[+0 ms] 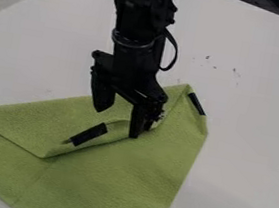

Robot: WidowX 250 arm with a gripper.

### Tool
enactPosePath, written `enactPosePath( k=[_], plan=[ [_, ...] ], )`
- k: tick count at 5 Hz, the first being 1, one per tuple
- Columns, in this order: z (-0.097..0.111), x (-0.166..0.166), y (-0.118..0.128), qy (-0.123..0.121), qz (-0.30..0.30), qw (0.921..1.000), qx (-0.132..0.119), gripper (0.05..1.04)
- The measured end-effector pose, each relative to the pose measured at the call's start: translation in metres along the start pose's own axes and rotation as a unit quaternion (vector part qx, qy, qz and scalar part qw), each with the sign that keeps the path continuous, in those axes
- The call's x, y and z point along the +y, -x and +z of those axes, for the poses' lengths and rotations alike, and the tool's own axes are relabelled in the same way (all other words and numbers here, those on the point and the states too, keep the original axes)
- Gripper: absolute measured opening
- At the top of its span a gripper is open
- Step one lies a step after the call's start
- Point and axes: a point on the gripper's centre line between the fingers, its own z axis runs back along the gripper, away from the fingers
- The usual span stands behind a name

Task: Fold the cloth from the bottom right to top left

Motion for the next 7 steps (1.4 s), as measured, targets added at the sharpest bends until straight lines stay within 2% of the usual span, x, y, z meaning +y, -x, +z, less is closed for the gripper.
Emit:
enactPosePath(
  k=[1,2,3,4,6,7],
  plan=[
    [-0.005,0.0,0.001,-0.001,0.005,1.0,0.006,0.999],
    [-0.014,-0.02,0.01,-0.02,-0.004,0.9996,-0.02,0.999],
    [-0.02,-0.043,0.02,-0.033,0.006,0.9988,-0.035,0.999],
    [-0.026,-0.076,0.039,-0.029,0.027,0.9984,-0.041,0.999],
    [-0.045,-0.109,0.066,0.019,0.043,0.9982,-0.036,0.999],
    [-0.054,-0.113,0.07,0.034,0.042,0.998,-0.032,0.999]
  ],
)
